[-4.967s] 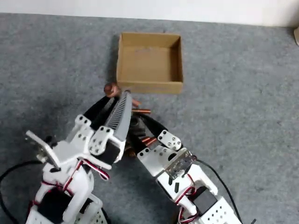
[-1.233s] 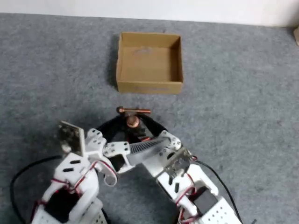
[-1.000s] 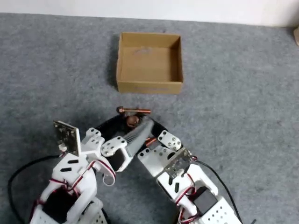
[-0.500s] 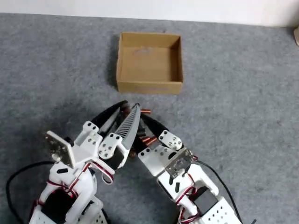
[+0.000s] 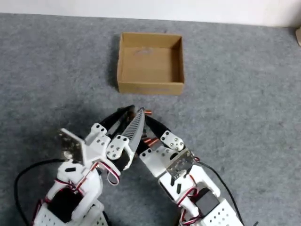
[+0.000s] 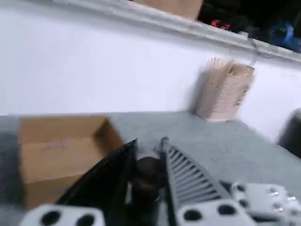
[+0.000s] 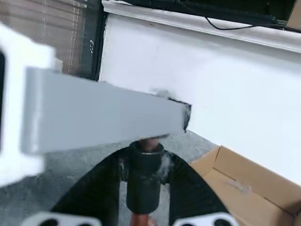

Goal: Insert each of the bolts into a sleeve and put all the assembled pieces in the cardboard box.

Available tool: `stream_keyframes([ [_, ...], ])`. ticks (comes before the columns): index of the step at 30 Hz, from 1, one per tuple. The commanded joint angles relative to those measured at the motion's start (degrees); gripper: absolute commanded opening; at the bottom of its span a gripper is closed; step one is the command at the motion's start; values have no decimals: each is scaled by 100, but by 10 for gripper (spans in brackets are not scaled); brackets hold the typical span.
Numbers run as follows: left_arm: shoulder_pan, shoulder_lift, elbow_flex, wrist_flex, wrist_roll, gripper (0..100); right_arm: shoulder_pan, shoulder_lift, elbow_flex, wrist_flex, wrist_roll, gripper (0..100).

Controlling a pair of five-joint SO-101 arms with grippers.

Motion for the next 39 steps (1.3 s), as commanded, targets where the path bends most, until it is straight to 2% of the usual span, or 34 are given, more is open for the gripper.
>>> stream_keyframes([
  [1, 198, -57, -84, -141, -26, 5, 40, -40, 796, 31, -18, 5],
  [4, 198, -57, -84, -114, -26, 33, 40, -40, 796, 31, -18, 5],
  [10, 215, -31, -435, 941, -26, 380, 40, -40, 796, 31, -18, 5],
  [12, 233, -31, -505, 1178, 0, 438, 40, -40, 796, 31, -18, 5],
  [20, 127, -48, -558, 1125, -26, 361, 40, -40, 796, 31, -18, 5],
  [26, -804, -22, -875, 809, -9, 361, 40, -40, 796, 31, -18, 5],
  [36, -875, -31, -743, 677, 9, 350, 22, -40, 796, 31, -18, 5],
  [39, -875, -31, -593, 659, 0, 220, 31, -40, 796, 31, -18, 5],
])
